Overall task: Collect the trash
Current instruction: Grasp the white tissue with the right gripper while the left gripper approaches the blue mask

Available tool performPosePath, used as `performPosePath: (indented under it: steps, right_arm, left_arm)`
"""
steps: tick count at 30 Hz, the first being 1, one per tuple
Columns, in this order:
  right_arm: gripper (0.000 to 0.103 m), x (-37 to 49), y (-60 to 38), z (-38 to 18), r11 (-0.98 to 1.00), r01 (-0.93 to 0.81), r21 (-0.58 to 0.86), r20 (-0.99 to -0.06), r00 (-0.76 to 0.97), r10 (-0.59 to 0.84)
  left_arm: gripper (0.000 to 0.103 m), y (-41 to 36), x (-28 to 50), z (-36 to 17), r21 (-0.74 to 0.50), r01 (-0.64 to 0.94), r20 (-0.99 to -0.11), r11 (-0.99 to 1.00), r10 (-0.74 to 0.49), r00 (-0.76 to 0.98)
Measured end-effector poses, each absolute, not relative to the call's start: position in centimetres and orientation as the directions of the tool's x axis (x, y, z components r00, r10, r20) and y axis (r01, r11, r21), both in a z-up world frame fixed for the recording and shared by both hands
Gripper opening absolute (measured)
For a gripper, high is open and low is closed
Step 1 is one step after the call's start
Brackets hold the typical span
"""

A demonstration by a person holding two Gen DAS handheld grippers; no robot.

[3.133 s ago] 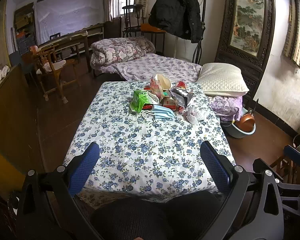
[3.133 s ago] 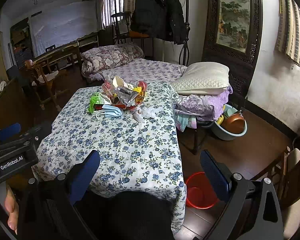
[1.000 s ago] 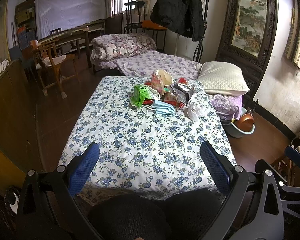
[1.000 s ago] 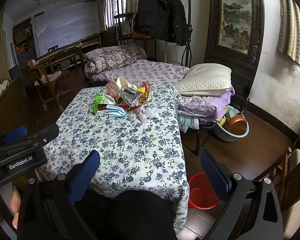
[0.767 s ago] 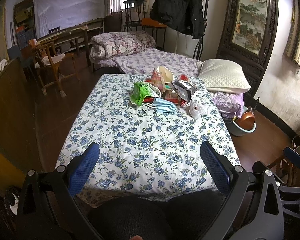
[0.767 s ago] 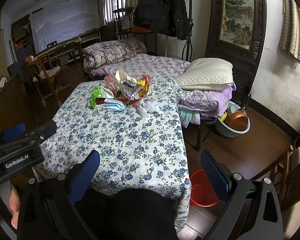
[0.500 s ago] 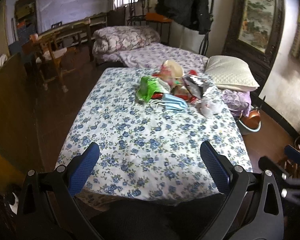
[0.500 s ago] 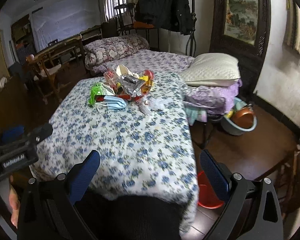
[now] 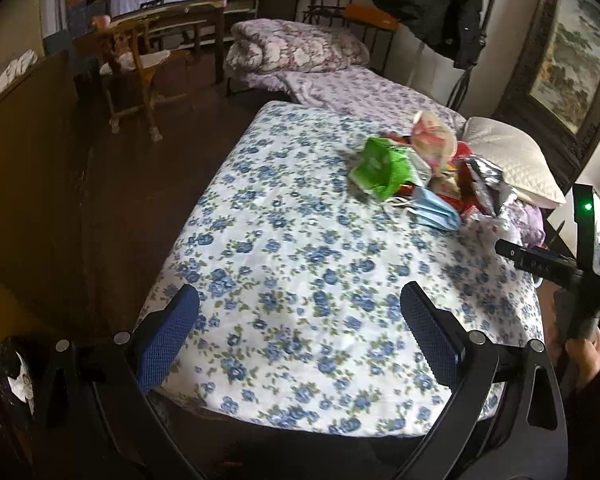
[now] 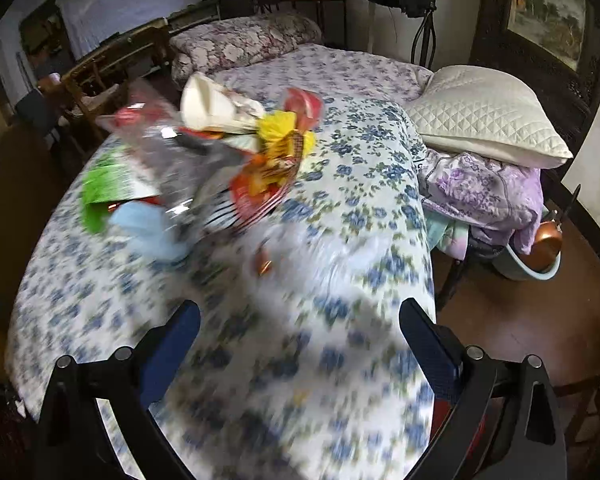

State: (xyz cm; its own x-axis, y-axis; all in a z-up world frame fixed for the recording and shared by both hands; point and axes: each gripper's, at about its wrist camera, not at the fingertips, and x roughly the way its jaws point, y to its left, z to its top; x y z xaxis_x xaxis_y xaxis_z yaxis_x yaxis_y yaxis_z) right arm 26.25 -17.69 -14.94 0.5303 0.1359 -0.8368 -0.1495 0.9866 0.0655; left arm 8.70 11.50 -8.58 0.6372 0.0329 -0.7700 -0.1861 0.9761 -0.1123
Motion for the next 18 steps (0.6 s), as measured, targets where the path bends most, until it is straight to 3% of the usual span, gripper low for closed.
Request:
performPosePath:
  steps: [5, 6, 8, 9, 12, 18]
  right_arm:
    - [0.097, 28.0, -17.3, -16.1, 0.987, -0.145, 0.065, -0.833, 0.536, 0.134]
    - [0.093, 28.1, -17.2, -16.1, 0.987, -0.148, 0.069, -0.828, 0.544, 0.139]
    - [0.071, 28.4, -17.1, -16.6, 0.983, -0.163, 0.089, -0.827, 0.537, 0.164]
    - [0.049, 28.4, -17.0, -17.0, 0.979, -0.170, 0.110, -0.833, 0.521, 0.184]
    - [0.026, 27.5, -16.8, -16.7, 0.972, -0.187, 0.144, -0.821, 0.526, 0.223]
    - [0.026, 22.3, -16.5, -14.8, 0.955, -0.197, 0.222, -0.792, 0.535, 0.294]
  left_arm:
    - [0.096, 12.2, 10.1, -9.8, -0.127, -0.196, -0.788, 0.972, 0.021, 0.615]
    - [0.096, 12.2, 10.3, -9.9, -0.126, -0.194, -0.790, 0.973, 0.020, 0.613]
    - [0.096, 11.9, 10.6, -10.1, -0.120, -0.190, -0.792, 0.974, 0.021, 0.610]
    - [0.096, 11.7, 10.8, -10.2, -0.119, -0.188, -0.793, 0.975, 0.021, 0.609]
    - [0.096, 10.8, 11.3, -10.3, -0.118, -0.173, -0.796, 0.978, 0.011, 0.605]
    - [0.096, 7.4, 13.7, -10.3, -0.123, -0.095, -0.780, 0.988, -0.037, 0.625]
